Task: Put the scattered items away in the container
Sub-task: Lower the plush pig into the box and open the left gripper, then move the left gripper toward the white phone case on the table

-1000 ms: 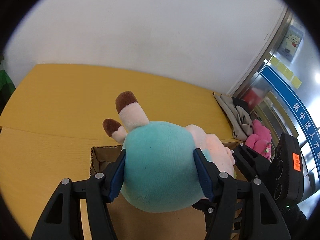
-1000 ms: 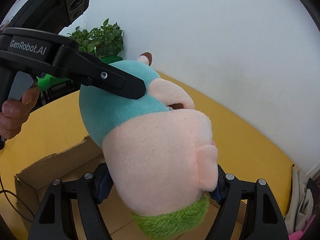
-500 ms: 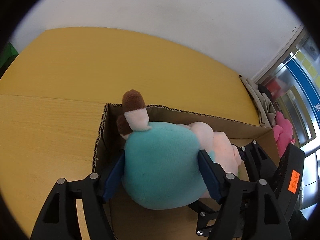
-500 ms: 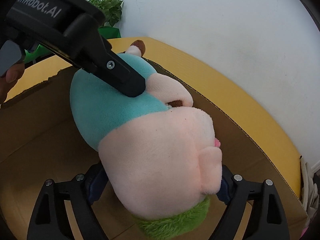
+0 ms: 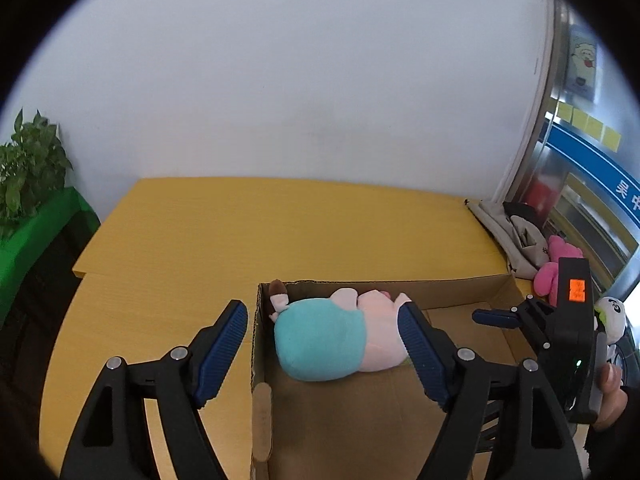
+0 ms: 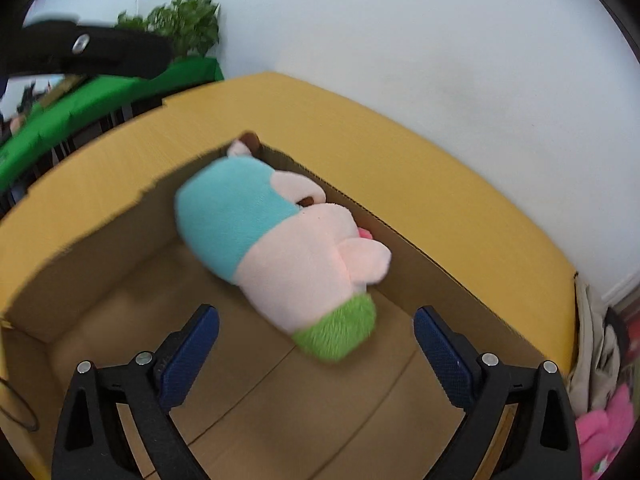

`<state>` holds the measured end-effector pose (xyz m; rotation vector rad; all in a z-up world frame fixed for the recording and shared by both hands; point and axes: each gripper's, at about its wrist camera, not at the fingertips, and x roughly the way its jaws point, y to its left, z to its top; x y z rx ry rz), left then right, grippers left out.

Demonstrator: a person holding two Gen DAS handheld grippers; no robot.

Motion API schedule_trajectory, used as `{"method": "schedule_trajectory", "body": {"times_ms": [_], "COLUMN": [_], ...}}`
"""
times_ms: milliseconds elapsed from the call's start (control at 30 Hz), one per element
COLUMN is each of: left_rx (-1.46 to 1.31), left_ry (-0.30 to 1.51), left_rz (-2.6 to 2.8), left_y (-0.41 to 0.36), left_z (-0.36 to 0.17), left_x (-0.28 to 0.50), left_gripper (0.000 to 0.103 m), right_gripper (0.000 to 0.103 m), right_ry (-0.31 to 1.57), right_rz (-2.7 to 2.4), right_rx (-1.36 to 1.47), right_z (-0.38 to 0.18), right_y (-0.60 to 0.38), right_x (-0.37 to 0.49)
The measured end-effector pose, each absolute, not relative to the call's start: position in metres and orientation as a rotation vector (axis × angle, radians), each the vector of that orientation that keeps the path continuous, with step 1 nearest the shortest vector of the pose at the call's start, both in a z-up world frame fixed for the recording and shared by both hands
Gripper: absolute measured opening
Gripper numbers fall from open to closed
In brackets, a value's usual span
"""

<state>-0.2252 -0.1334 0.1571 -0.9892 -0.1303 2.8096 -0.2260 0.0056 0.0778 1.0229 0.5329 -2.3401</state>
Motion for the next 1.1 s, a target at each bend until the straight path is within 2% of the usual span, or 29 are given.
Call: {"method": "schedule_trajectory", "body": {"times_ms": [167,333,600,1100], "left_rx": [-0.863,-0.787,-0.815,-0.916], "left_ry": [0.006,0.066,0.038,-0.069], "left_rz": [2.873,2.959,2.965,2.919], "left_y": [-0.113,-0.080,-0.045,-0.030], "left_z": [0.183,0.175,0.143,0.120], "left_x": [-0.141,-0.067,-0.011,-0.011], "left_gripper": [0.082,0.084,0.084,0.084], "right_gripper": [0.103,0.103,0.103,0.103], "right_ry": [0.355,0.173,0.134,0.134], "right_rz": [-2.451,-2.596,-2.760,-2.781], "right_rx": [0.993,0.954,1.041,1.067], "right_z": [0.128,0.170,0.148,0.121], "right_y": [0.056,0.097,0.122,0.154], "right_x": [-0.140,-0.058,0.005,0.006]}}
